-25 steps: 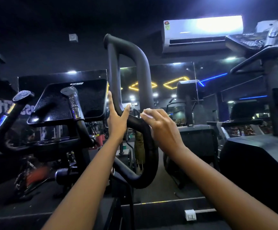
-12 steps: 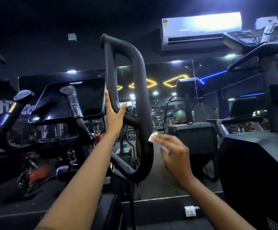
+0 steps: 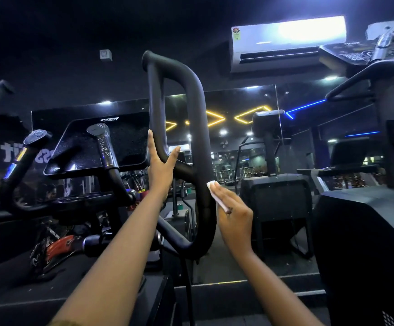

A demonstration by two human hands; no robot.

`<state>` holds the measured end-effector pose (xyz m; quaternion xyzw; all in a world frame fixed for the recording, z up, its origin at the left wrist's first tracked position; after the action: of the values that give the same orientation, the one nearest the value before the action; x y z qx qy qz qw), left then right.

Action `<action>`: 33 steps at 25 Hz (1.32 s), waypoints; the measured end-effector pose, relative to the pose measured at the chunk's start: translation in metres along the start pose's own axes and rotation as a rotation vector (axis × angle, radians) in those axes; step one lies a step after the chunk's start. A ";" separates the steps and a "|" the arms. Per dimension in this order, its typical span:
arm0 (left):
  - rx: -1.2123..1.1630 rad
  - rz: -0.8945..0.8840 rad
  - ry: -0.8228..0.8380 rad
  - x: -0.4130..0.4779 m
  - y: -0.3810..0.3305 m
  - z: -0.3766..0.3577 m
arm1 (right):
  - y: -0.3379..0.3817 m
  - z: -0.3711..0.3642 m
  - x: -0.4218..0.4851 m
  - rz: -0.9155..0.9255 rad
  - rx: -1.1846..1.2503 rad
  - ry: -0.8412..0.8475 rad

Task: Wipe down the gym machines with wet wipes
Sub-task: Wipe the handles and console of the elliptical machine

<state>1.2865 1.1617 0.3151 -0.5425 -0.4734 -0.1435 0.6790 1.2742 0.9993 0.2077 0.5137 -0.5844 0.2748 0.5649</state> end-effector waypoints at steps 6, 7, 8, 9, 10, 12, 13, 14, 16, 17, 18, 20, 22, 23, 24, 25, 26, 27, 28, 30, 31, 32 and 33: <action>0.073 0.014 -0.005 -0.006 -0.007 0.000 | 0.014 0.022 -0.017 0.035 -0.001 0.117; 0.082 0.027 0.007 -0.008 -0.008 0.001 | 0.019 0.025 -0.012 0.015 0.026 0.123; 0.094 0.043 0.022 -0.010 -0.008 0.004 | 0.024 0.025 -0.008 -0.002 0.057 0.125; 0.102 0.065 0.036 -0.011 -0.006 0.007 | 0.030 0.024 -0.005 -0.005 0.076 0.129; 0.102 0.094 0.038 -0.012 -0.003 0.013 | 0.037 0.020 -0.004 0.006 0.085 0.144; 0.092 0.133 0.006 -0.018 0.008 0.031 | 0.049 0.008 -0.004 0.046 0.098 0.193; 0.111 0.146 -0.014 -0.022 0.016 0.042 | 0.054 0.000 -0.005 0.063 0.115 0.206; 0.140 0.153 -0.038 -0.027 0.024 0.055 | 0.058 -0.008 -0.005 0.075 0.138 0.215; 0.186 0.169 -0.103 -0.031 0.044 0.086 | 0.064 -0.032 -0.007 0.064 0.203 0.243; 0.207 0.180 -0.141 -0.031 0.055 0.103 | 0.066 -0.046 -0.008 0.049 0.231 0.262; 0.226 0.189 -0.176 -0.030 0.065 0.119 | 0.065 -0.062 -0.007 0.036 0.249 0.272; 0.267 0.185 -0.243 -0.024 0.077 0.145 | 0.063 -0.095 -0.003 0.018 0.264 0.276; 0.299 0.170 -0.270 -0.014 0.081 0.160 | 0.060 -0.130 0.007 -0.033 0.292 0.296; 0.303 0.169 -0.277 -0.007 0.083 0.163 | 0.057 -0.146 0.013 -0.072 0.306 0.313; 0.297 0.153 -0.279 0.004 0.087 0.165 | 0.054 -0.164 0.019 -0.114 0.322 0.329; 0.273 0.151 -0.284 0.016 0.092 0.165 | 0.049 -0.182 0.026 -0.164 0.328 0.344; 0.239 0.144 -0.289 0.031 0.097 0.164 | 0.044 -0.200 0.036 -0.217 0.321 0.355; 0.195 0.157 -0.295 0.045 0.103 0.162 | 0.039 -0.219 0.046 -0.265 0.303 0.353; 0.157 0.159 -0.289 0.061 0.110 0.158 | 0.033 -0.235 0.058 -0.289 0.280 0.336; 0.063 0.183 -0.258 0.087 0.119 0.146 | 0.023 -0.265 0.084 -0.280 0.253 0.290; 0.009 0.172 -0.235 0.096 0.121 0.138 | 0.019 -0.278 0.096 -0.272 0.253 0.277; -0.050 0.148 -0.218 0.103 0.123 0.130 | 0.015 -0.292 0.106 -0.262 0.254 0.269; -0.127 0.137 -0.212 0.108 0.128 0.124 | 0.009 -0.305 0.114 -0.247 0.244 0.263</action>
<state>1.3718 1.3518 0.3205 -0.6276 -0.4942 -0.0683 0.5976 1.4001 1.2444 0.3817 0.6055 -0.4007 0.3370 0.5994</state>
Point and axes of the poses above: each hand's wrist, its own x-axis towards the middle knuckle, its own z-axis out of the back of the hand, y = z × x, the point moved 4 cm from there along x, towards the middle knuckle, and after that the axes turned 2 degrees about -y, right-handed, at the moved point
